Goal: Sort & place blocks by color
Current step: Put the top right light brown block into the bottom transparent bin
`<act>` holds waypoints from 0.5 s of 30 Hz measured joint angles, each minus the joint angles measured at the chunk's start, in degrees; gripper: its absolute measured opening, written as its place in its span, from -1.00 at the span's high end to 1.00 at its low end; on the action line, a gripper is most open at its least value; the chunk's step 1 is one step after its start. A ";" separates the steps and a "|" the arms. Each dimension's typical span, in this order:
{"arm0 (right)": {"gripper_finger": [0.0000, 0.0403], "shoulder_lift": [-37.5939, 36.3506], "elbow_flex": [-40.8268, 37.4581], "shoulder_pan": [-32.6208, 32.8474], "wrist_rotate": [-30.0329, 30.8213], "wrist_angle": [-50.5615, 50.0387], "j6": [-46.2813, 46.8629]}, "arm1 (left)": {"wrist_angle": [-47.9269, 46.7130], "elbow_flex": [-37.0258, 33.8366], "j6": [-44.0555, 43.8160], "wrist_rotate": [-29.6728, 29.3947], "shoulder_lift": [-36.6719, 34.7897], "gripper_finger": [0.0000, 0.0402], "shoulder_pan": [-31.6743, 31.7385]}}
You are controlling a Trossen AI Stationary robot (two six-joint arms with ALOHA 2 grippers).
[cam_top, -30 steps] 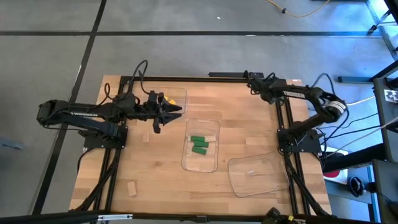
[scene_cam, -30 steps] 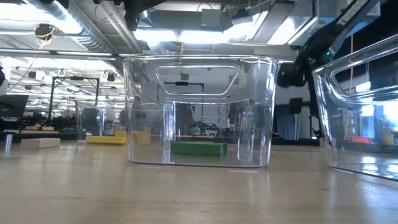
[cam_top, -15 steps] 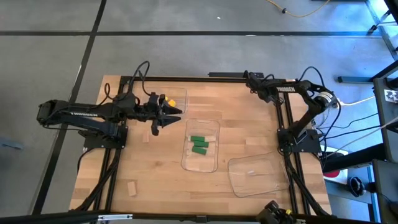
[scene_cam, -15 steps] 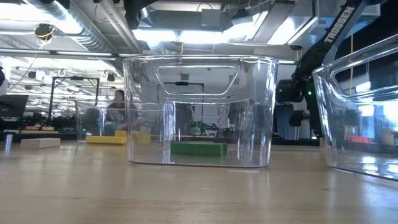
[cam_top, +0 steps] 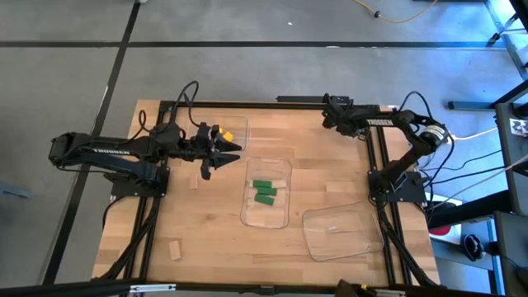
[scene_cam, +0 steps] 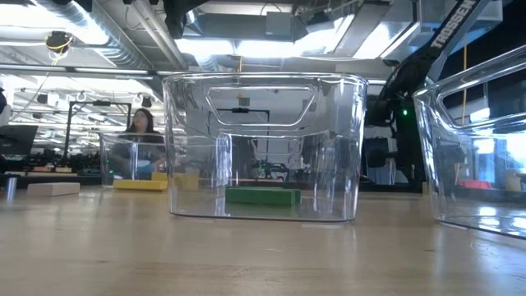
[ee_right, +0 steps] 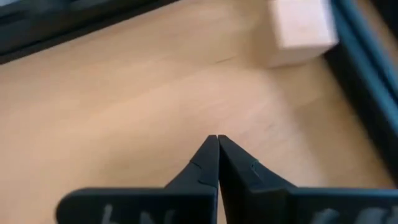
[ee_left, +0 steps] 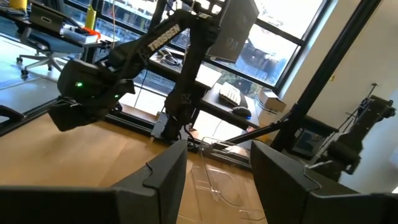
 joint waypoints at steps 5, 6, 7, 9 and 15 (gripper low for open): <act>1.00 -5.50 0.00 5.48 -2.71 -0.08 -3.06 | 0.00 -0.02 -0.03 -0.49 0.00 0.16 -0.01; 1.00 -7.05 0.00 6.33 -1.44 -0.73 -3.11 | 0.00 -0.02 -0.18 -0.49 0.00 0.16 0.00; 1.00 -8.73 0.00 6.86 1.15 -2.09 -2.78 | 0.00 -0.02 -0.40 -0.50 0.00 0.16 -0.01; 1.00 -11.35 0.06 6.22 7.57 -6.96 1.59 | 0.00 -0.02 -0.44 -0.51 0.00 0.16 -0.02; 1.00 -12.96 -3.27 1.48 16.92 -14.11 17.79 | 0.00 -0.02 -0.48 -0.53 0.00 0.16 -0.01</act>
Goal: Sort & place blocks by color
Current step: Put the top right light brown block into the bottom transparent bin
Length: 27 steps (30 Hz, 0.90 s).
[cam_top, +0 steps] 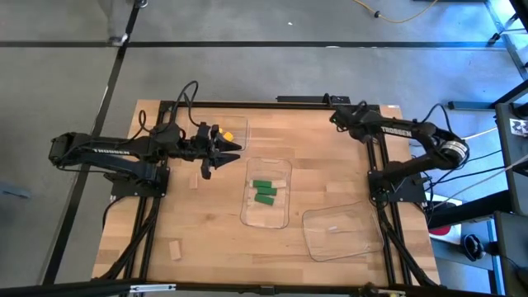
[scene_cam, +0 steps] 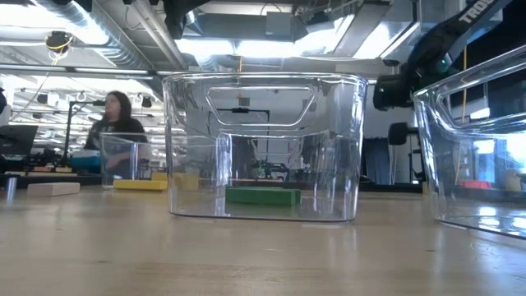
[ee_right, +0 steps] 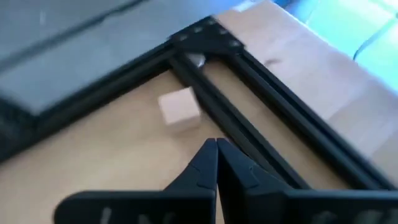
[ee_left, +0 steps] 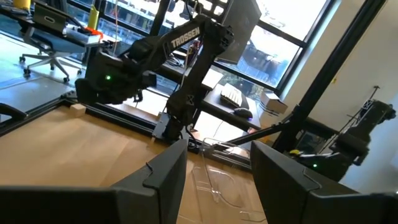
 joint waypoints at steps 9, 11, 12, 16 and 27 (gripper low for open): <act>1.00 5.41 -3.71 -9.08 -0.32 20.55 -5.83 | 0.00 -0.02 0.02 0.01 -0.01 0.16 -0.01; 1.00 6.74 -2.43 -10.24 -0.54 20.21 -6.34 | 0.00 -0.02 0.03 0.00 -0.02 0.16 0.01; 1.00 7.16 -1.54 -10.44 -0.96 20.70 -6.58 | 0.00 -0.02 0.04 0.01 -0.02 0.16 0.00; 1.00 9.98 1.08 -11.92 -7.63 20.18 -8.80 | -0.17 -0.02 0.07 0.02 -0.02 0.16 -0.01; 1.00 10.50 4.17 -14.79 -19.87 14.48 -8.05 | -2.76 -0.02 0.09 0.66 -0.02 0.16 0.00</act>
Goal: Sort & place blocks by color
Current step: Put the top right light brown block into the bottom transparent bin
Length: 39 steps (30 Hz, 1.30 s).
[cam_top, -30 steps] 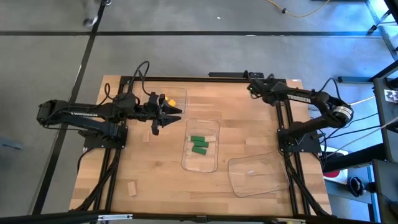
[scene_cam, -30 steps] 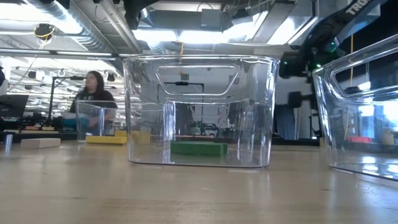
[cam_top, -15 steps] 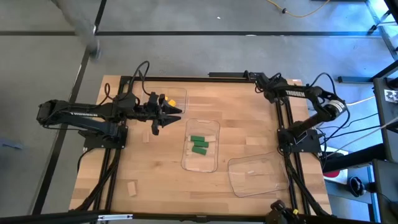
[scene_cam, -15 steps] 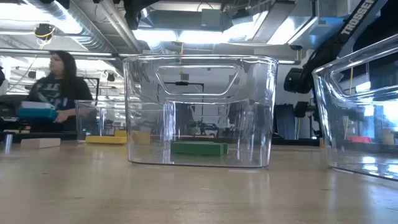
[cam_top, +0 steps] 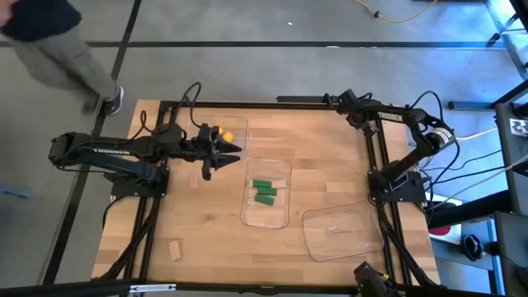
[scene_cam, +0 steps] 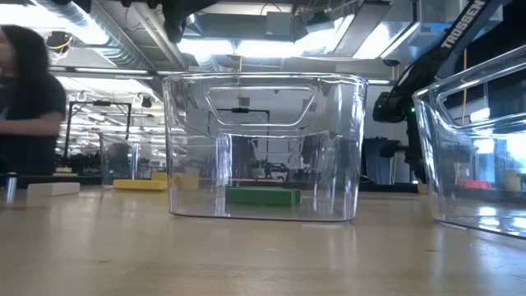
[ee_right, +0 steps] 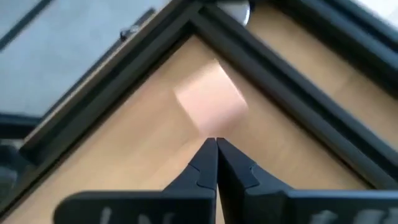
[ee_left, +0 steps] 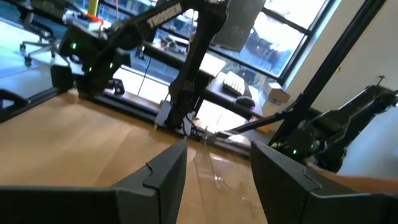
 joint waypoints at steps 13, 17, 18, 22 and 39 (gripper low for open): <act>1.00 -6.28 0.86 1.94 -2.99 6.22 -6.72 | -2.59 0.00 0.00 -0.07 0.00 0.16 0.00; 1.00 -6.22 5.99 1.41 1.82 10.72 -8.51 | -2.59 0.00 -0.02 -0.09 0.00 0.16 -0.01; 1.00 -4.96 8.05 0.64 1.69 9.29 -9.84 | -2.59 0.00 -0.02 -0.10 0.00 0.16 0.00; 1.00 2.16 17.91 -2.92 -1.35 0.80 -19.35 | -2.63 0.00 0.00 -0.15 0.02 0.16 -0.02; 1.00 18.58 29.97 -10.90 -4.97 -27.14 -33.18 | -3.41 0.00 -1.16 -0.48 0.02 0.16 0.00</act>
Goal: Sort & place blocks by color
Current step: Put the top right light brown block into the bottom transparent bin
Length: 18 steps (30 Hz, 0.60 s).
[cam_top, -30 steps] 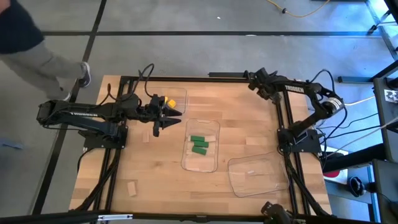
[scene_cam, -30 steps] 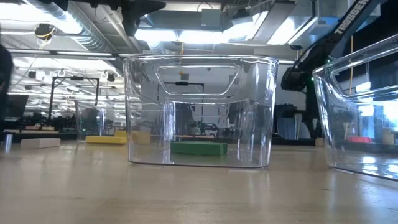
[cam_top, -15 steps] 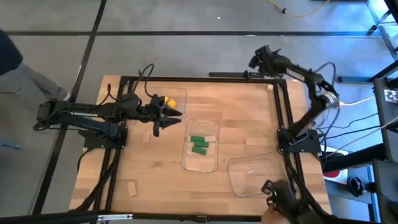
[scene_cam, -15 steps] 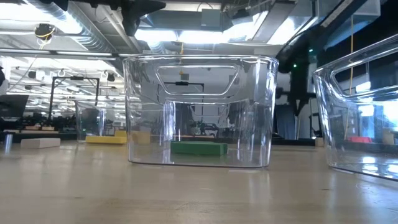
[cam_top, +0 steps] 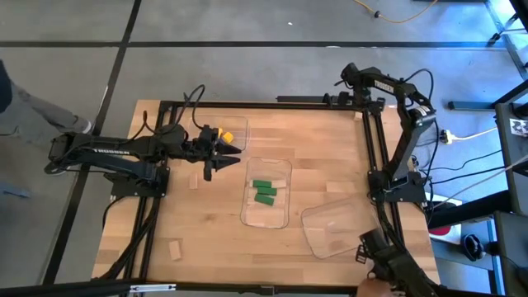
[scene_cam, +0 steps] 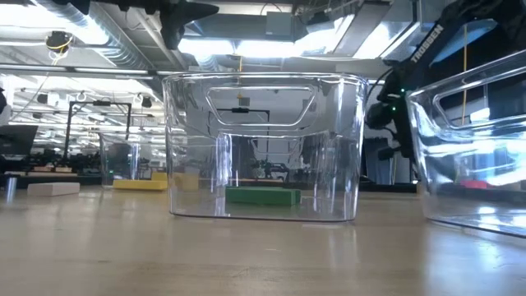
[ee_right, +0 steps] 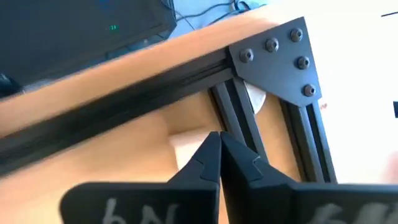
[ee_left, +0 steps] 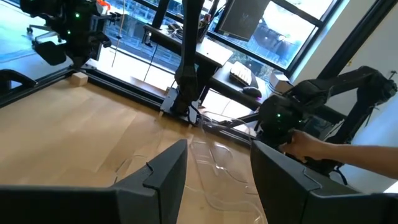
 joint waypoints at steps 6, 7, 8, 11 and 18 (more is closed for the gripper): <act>1.00 2.07 -0.07 -1.63 0.70 -1.28 -3.07 | -0.05 0.00 -0.04 0.00 0.00 0.16 -0.01; 1.00 2.88 -0.09 -1.83 0.54 -0.94 -3.98 | -0.05 0.00 -0.04 0.02 0.00 0.16 -0.02; 1.00 3.56 -0.09 -1.89 0.42 -0.59 -4.38 | -0.07 0.00 -0.04 0.00 0.00 0.16 -0.02; 1.00 5.26 -0.09 -1.69 -0.01 0.27 -4.02 | -0.07 0.00 -0.04 0.01 0.00 0.16 0.00; 1.00 5.70 -0.09 0.47 -2.32 3.51 -8.37 | -0.07 0.00 -0.04 0.02 0.00 0.16 -0.02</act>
